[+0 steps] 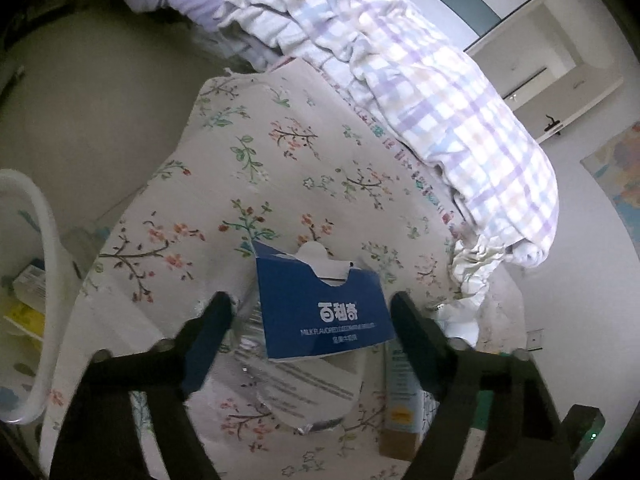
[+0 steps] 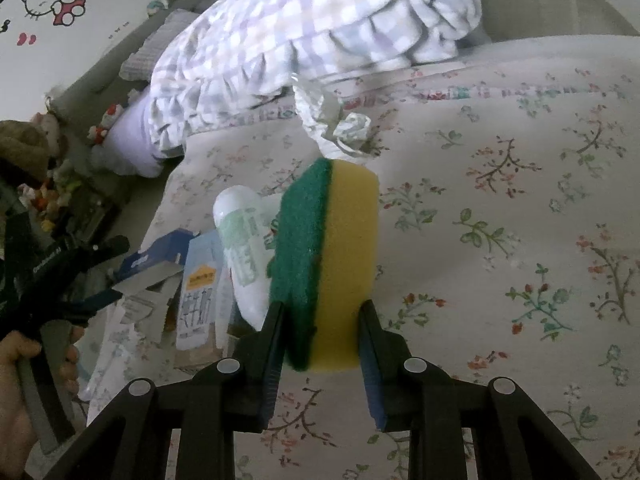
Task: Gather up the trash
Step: 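Grasp the torn blue packaging with the left gripper, then carry the blue packaging over the bin and open the left gripper while the right holds the sponge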
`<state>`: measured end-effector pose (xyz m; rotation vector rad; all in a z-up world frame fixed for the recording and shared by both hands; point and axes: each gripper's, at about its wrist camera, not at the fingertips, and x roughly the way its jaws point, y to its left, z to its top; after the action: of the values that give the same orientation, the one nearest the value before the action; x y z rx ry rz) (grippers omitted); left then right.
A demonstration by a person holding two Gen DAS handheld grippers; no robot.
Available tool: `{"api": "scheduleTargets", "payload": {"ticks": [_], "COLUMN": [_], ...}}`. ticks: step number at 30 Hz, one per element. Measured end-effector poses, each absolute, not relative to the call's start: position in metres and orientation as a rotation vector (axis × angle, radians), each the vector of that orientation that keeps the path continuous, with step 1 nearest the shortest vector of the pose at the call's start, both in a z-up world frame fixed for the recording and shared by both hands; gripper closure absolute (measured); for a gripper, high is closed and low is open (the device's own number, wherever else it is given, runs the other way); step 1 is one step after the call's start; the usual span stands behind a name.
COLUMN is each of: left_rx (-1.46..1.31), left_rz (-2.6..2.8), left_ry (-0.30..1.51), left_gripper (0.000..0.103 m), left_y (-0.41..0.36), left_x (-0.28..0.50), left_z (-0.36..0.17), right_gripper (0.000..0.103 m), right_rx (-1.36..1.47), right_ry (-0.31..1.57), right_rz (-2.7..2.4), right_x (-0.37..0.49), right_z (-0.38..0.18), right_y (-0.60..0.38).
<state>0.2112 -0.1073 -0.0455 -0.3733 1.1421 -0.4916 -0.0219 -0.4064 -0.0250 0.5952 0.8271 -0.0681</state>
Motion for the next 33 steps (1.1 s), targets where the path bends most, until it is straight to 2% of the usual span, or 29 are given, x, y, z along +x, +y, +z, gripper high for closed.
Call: {"api": "scheduleTargets", "payload": {"ticks": [2,4,10,16,33], "left_rx": [-0.365,-0.371,-0.354,-0.373,-0.413], "left_rz": [-0.496,-0.496,-0.514,-0.547,-0.541], "left_ry": [1.145,1.153,1.135,1.076,0.937], "left_gripper": [0.043,0.065,0.082,0.087,0.089], "left_y": [-0.109,-0.108,-0.109,-0.101,-0.036], "left_x": [0.211,0.211,0.206,0.197,0.176], "left_z": [-0.045,-0.047,-0.04,-0.023,0.015], "right_gripper": [0.072,0.072,0.072,0.072,0.072], "right_rx": [0.595,0.596,0.602,0.599,0.539], "right_ry": [0.829,0.831,0.825,0.809,0.774], "right_rz": [-0.069,-0.073,-0.081,-0.074,0.012], "right_x": [-0.022,-0.021,-0.021,-0.021,-0.014], "right_z": [-0.026,-0.027,-0.027,-0.02,0.004], "right_y": [-0.408,-0.408,-0.41,-0.405,-0.362]}}
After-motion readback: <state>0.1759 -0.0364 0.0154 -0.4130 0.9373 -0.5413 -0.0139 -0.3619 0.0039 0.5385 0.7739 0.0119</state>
